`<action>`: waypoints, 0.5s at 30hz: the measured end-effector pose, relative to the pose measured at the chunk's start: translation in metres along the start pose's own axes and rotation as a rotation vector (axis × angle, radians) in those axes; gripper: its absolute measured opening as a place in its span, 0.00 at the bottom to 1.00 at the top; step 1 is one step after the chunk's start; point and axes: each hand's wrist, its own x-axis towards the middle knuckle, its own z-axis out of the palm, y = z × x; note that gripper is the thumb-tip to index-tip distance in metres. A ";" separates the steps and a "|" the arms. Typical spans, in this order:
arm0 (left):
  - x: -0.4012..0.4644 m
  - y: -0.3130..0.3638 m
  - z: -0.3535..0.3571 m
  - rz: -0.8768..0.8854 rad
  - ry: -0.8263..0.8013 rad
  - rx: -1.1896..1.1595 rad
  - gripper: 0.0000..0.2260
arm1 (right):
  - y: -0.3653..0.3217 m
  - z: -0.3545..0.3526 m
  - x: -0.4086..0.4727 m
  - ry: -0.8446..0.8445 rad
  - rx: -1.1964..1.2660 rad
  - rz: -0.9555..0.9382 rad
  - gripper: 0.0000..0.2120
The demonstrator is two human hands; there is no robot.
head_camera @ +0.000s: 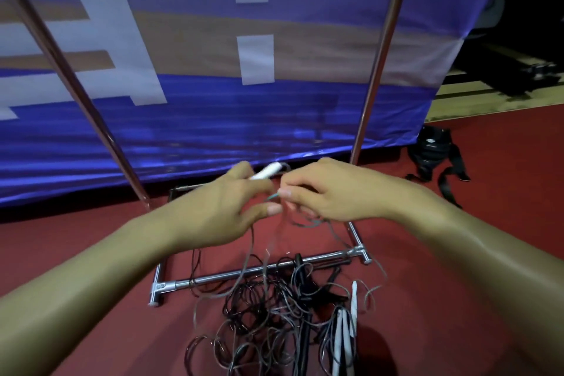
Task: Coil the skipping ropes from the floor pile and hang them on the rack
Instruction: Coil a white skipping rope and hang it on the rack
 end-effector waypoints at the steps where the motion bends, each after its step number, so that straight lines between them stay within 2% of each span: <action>1: 0.002 0.004 0.001 0.032 0.002 0.028 0.13 | -0.001 -0.001 0.001 0.020 -0.003 -0.006 0.16; 4: -0.001 -0.021 -0.009 -0.028 0.054 0.208 0.16 | 0.012 -0.009 -0.001 -0.100 -0.079 0.123 0.20; 7: -0.018 -0.067 -0.030 -0.199 0.060 0.325 0.10 | 0.041 -0.017 -0.009 -0.287 -0.170 0.338 0.22; 9: -0.026 -0.086 -0.035 -0.197 0.080 0.369 0.08 | 0.051 -0.018 -0.014 -0.282 -0.132 0.321 0.19; 10: -0.027 -0.088 -0.035 -0.173 0.109 0.336 0.05 | 0.052 -0.016 -0.016 -0.236 -0.099 0.269 0.18; 11: -0.028 -0.084 -0.035 -0.161 0.109 0.300 0.07 | 0.050 -0.015 -0.016 -0.187 -0.054 0.208 0.16; 13: -0.024 -0.066 -0.036 -0.211 0.028 0.210 0.29 | 0.041 -0.012 -0.011 -0.103 0.077 0.142 0.15; 14: -0.022 -0.053 -0.037 -0.234 -0.024 0.165 0.37 | 0.035 -0.011 -0.008 -0.077 0.119 0.134 0.14; 15: -0.019 -0.037 -0.037 -0.212 -0.057 0.121 0.39 | 0.030 -0.010 -0.005 -0.059 0.130 0.121 0.14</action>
